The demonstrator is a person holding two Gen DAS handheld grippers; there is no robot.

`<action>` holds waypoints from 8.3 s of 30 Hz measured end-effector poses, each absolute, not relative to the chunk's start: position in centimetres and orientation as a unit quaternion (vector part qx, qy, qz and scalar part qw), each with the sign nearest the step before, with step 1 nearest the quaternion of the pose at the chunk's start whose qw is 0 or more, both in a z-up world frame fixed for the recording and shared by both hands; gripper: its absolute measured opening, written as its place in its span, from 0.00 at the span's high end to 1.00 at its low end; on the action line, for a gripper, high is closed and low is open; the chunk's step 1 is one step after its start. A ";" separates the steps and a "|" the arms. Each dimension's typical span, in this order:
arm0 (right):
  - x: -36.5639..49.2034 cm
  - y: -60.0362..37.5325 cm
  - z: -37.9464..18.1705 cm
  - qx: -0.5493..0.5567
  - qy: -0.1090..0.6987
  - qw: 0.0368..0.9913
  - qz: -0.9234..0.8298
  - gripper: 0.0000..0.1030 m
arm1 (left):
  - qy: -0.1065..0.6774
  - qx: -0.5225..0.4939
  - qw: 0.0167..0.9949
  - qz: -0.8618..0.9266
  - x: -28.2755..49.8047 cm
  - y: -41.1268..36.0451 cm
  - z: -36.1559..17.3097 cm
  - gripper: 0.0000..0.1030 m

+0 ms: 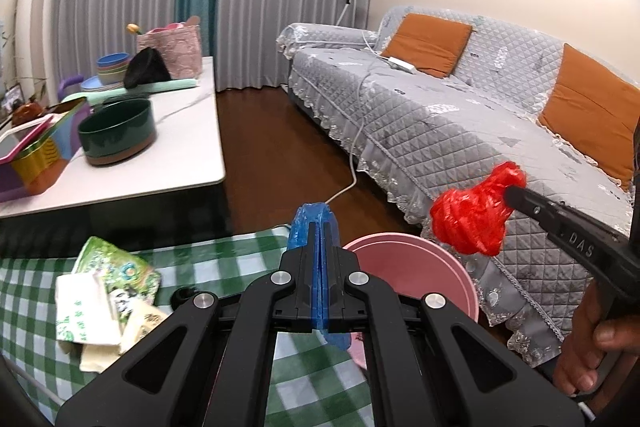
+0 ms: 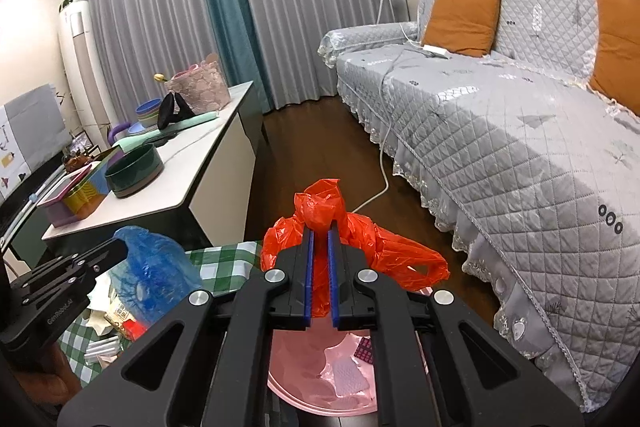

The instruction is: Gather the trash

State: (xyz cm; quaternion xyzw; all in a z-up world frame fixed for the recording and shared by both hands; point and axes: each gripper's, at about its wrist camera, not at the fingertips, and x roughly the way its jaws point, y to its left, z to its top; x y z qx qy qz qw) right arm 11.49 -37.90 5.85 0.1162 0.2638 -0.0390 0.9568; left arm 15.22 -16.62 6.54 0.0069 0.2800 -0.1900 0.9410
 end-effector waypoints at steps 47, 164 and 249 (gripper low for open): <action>12.4 -38.6 4.0 0.134 0.290 0.945 -0.072 0.43 | 0.340 -0.018 0.910 -0.236 17.3 -18.1 4.4 0.58; 19.2 -15.1 -4.1 0.004 0.391 0.908 0.151 0.91 | 0.404 -0.120 0.903 -0.084 14.5 6.9 -3.0 0.94; 9.8 -32.1 6.4 0.022 0.287 0.957 -0.026 0.91 | 0.308 -0.030 0.934 -0.177 11.8 -8.7 6.3 0.95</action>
